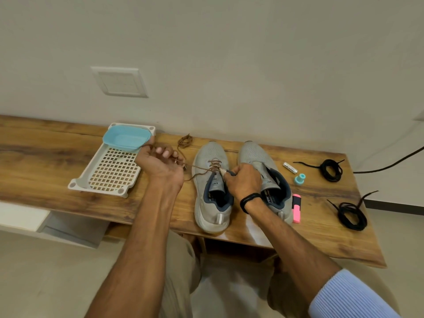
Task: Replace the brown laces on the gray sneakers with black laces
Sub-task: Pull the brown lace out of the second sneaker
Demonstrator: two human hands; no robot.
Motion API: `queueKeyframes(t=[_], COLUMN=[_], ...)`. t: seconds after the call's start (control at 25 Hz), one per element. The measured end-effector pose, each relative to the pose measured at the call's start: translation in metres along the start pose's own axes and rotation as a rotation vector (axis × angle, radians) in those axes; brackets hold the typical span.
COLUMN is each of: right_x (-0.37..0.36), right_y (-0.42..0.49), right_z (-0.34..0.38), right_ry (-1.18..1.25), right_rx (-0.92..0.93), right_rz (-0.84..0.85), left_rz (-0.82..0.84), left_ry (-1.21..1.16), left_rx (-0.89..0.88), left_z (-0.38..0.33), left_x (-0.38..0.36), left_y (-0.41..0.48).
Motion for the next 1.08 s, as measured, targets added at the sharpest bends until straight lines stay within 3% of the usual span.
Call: queueKeyframes(t=[0.08,0.12,0.24,0.32,0.36,0.48,0.52,0.68,0.84,0.92,1.0,1.08], right_x=[0.0,0.0,0.001,0.003,0.004,0.011,0.014,0.017,0.019,0.017,0.013,0.01], right_y=[-0.001,-0.002,0.001,0.004,0.005,0.007,0.009,0.015,0.014,0.014,0.017,0.019], right_z=[0.003,0.006,0.007,0.006,0.005,0.005,0.006,0.009,0.013,0.016,0.017,0.018], right_ry=[-0.022,-0.033,-0.059,-0.063,-0.06,-0.016,0.003,0.041,-0.086,-0.11,-0.07,-0.086], right_rx=[0.046,0.072,0.119,0.155,0.174,0.208,0.213,0.24,0.398,0.454,0.468,0.494], right_rz=[0.015,0.034,0.08,0.137,0.154,0.085,0.054,-0.002,0.141,0.2,0.21,0.224], left_rz=[-0.06,0.009,0.487,0.683,0.691,0.559,0.538,0.598,0.938,0.854,0.65,0.501], left_ry=[0.268,0.341,0.254,0.234,0.291,0.589,0.614,0.633,0.795,1.114,1.37,1.318], left_rx=[-0.086,-0.045,0.353,0.474,0.444,0.08,0.033,0.115,0.199,-0.026,-0.441,-0.648], left_z=[0.002,0.006,0.02,0.027,0.03,0.028,0.025,0.021,0.027,0.029,0.028,0.024], left_x=[-0.004,-0.01,-0.029,-0.034,-0.034,-0.031,-0.029,-0.025,-0.022,-0.02,-0.021,-0.017], left_y=[-0.004,-0.008,-0.026,-0.038,-0.036,-0.028,-0.025,-0.023,-0.034,-0.03,-0.023,-0.017])
Point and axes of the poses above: each hand's wrist, its own y-axis towards the middle knuckle, its own x-axis out of the back of the hand, z = x × y, the point moved 2 cm from there along y, towards the middle knuckle, and after that the axes turned 6 degrees about x, right-handed, at the moved point
